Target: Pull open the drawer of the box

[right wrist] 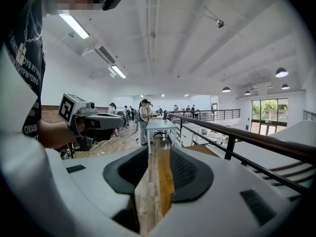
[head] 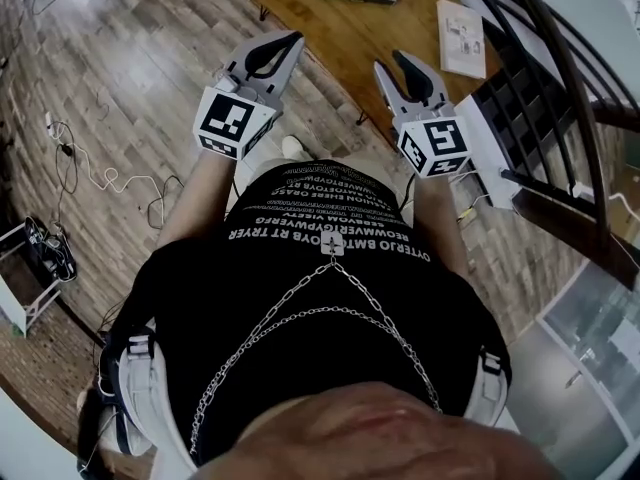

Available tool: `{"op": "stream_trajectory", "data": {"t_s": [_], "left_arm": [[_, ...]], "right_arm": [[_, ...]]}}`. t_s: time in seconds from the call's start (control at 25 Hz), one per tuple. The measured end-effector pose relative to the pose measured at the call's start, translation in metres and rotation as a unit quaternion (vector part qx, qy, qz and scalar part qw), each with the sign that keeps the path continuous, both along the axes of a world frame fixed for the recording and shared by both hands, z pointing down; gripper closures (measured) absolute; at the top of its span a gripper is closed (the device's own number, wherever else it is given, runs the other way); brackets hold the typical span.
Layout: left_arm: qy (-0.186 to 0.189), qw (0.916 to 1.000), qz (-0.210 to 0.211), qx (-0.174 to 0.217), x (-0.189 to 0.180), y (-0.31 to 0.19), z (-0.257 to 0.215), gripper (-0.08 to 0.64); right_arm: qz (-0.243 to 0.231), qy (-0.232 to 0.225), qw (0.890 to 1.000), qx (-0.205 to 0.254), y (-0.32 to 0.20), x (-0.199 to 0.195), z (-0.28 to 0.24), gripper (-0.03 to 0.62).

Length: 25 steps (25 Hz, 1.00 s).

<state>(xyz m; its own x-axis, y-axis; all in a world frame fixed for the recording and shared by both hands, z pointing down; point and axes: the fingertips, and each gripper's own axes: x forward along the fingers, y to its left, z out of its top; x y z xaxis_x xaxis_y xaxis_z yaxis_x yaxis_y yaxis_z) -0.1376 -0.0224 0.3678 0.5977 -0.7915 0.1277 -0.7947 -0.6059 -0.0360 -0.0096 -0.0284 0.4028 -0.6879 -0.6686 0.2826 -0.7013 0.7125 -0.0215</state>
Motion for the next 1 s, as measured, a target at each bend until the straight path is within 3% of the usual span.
{"op": "stream_trajectory", "data": {"t_s": [0.32,0.56,0.72,1.0], "left_arm": [[0.005,0.9997,0.011,-0.022,-0.002,-0.004,0.011,0.554],[0.002,0.9995,0.027,-0.015,0.020,-0.014,0.009,0.554],[0.001,0.9996,0.010,-0.026,0.023,-0.037,0.009,0.554],[-0.014,0.9998,0.003,-0.013,0.055,-0.071,-0.009,0.554]], "right_arm": [[0.009,-0.004,1.000,-0.014,-0.002,-0.002,0.003,0.460],[0.022,-0.014,0.999,-0.028,-0.012,0.020,0.014,0.462],[0.013,-0.014,0.999,-0.030,-0.026,0.025,0.016,0.462],[0.002,-0.021,0.999,-0.033,-0.059,0.054,0.012,0.463]]}}
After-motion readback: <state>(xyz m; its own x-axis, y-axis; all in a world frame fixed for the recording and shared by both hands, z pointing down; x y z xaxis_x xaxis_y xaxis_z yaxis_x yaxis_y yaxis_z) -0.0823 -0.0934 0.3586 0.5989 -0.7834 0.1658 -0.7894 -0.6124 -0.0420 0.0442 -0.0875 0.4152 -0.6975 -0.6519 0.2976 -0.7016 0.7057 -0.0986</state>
